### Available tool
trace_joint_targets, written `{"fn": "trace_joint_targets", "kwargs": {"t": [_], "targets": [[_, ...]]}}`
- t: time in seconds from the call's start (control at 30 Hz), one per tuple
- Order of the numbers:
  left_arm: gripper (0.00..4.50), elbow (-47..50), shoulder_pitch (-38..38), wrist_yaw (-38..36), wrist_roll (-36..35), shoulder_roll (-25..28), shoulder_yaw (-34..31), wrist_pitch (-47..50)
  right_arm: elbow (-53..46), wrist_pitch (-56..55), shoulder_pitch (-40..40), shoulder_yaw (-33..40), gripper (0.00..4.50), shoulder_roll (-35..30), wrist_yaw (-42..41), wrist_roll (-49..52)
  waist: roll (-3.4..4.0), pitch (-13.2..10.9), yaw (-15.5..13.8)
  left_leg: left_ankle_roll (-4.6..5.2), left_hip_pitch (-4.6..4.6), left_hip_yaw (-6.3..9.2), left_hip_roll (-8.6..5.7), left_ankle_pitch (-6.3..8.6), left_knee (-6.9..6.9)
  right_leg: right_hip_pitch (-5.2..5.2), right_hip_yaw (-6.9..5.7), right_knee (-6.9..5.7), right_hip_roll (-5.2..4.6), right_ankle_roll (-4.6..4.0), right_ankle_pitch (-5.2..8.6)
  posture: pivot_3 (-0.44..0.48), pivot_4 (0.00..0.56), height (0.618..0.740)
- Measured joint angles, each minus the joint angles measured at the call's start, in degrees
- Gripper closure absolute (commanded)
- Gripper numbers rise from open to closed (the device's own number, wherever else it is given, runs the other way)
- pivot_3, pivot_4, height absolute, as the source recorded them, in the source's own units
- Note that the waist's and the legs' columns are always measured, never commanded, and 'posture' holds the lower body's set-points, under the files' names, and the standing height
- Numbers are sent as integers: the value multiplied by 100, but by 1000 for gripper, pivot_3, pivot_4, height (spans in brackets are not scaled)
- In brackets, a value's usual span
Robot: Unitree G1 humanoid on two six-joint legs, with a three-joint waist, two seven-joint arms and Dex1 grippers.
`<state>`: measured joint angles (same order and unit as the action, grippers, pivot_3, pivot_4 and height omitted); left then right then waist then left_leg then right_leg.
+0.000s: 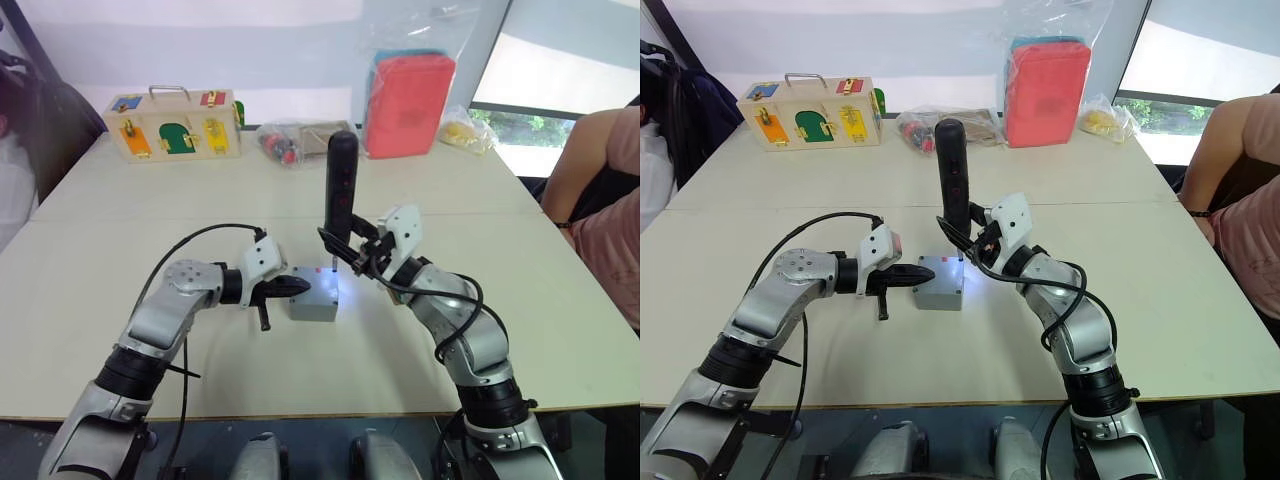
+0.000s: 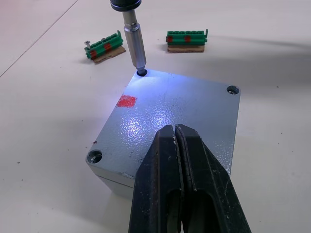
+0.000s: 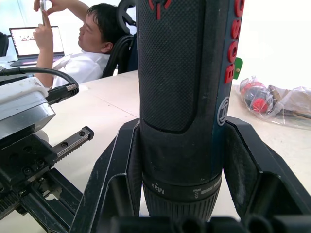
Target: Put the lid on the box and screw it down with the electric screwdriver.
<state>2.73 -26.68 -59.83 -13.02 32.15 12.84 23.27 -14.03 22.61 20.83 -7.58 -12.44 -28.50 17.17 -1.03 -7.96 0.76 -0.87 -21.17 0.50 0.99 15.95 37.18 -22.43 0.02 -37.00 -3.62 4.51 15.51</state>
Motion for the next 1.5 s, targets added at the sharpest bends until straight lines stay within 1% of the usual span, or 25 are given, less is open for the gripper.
{"fn": "trace_joint_targets", "kwargs": {"t": [0.2,0.33,0.47,0.53,0.63,0.7,0.77,0.83,0.87,0.93,1.03,1.1,1.17,1.27,1.33,1.5], "targets": [[4500,-2,2,1,4,0,0,-7,-47,-16,-31,6,2757,5,0,0,2,-1,-1,0,-2,1,1,0,-4,-2,0,4,-2,-1,1,0,150,730],[4500,1,2,12,-1,-10,-3,-16,-235,-24,-121,126,2757,41,45,118,4,-7,-3,0,-18,2,4,0,-4,-17,-1,5,-3,0,0,0,150,730],[4500,41,2,19,-17,-17,-28,-21,-464,348,-15,272,2757,47,165,352,27,-44,1,0,-32,1,5,0,-5,-33,0,3,-5,0,0,0,150,730],[4500,124,3,22,-36,-17,-53,-24,-700,906,254,451,2757,69,366,702,42,-96,-1,-1,-49,1,8,-1,-4,-54,2,-4,-7,0,-1,0,150,730],[4500,237,8,24,-116,-24,-68,-8,-1053,1676,900,923,2757,93,828,1308,46,-122,-2,-11,-122,6,8,-8,4,-128,0,-22,-4,19,-15,0,150,730],[4500,274,15,26,-149,-40,-67,12,-1181,2233,1301,1345,2757,-2,1207,1635,45,-124,-18,-11,-128,6,1,-8,3,-131,-4,-20,-5,19,-14,0,150,730],[4500,313,21,34,-175,-38,-68,35,-1167,2825,1509,1734,2757,-150,1563,1895,45,-129,-22,-11,-132,5,0,-8,2,-129,-6,-12,-11,19,-14,0,150,730],[4500,393,22,37,-233,-33,-78,80,-1054,3585,1698,2007,2757,-434,1847,2084,49,-157,-11,-11,-134,-2,-1,-8,5,-131,-2,-14,-22,19,-15,0,150,730],[4500,525,20,35,-296,-31,-105,118,-907,4331,1912,2129,2757,-815,1976,2166,52,-182,-6,-11,-136,-6,-5,-8,6,-133,1,-13,-28,19,-15,0,150,730],[4500,770,14,32,-453,-21,-217,165,-612,5433,2195,2251,2757,-1478,2015,2214,50,-210,-15,-11,-148,-6,-6,-8,8,-139,-1,-8,-31,17,-14,0,150,730],[4500,995,-19,32,-653,50,-420,238,-116,6620,2496,2235,2757,-2201,1696,2369,55,-216,0,-10,-170,-8,-9,-8,6,-165,-1,-9,-24,20,-16,0,150,730],[4500,1075,-44,58,-728,21,-454,262,153,6938,2566,2016,2757,-2595,1505,2419,55,-216,11,-9,-195,-8,-8,-8,7,-191,0,-9,-11,21,-16,0,150,730],[4500,1162,-48,108,-817,-13,-470,270,643,6950,2589,1562,2757,-3105,1382,2472,55,-217,11,-9,-212,-14,-7,-8,9,-209,-3,-11,-3,20,-16,0,150,730],[4500,1290,-28,143,-928,-27,-488,280,1159,6949,2616,1110,2757,-3451,1260,2559,55,-218,20,-9,-214,-17,-6,-8,10,-213,-2,-12,0,21,-16,0,150,730],[4500,1471,35,197,-1053,-33,-529,325,1550,6951,2671,679,2757,-3645,1110,2544,55,-219,22,-9,-215,-17,-5,-8,15,-213,-2,-13,-1,21,-16,0,150,730],[4500,1737,205,348,-1237,1,-564,527,2377,6885,2693,149,2757,-3693,859,2121,58,-225,1,-9,-221,-19,-7,-8,31,-213,-2,-16,0,26,-19,0,150,730]]}}
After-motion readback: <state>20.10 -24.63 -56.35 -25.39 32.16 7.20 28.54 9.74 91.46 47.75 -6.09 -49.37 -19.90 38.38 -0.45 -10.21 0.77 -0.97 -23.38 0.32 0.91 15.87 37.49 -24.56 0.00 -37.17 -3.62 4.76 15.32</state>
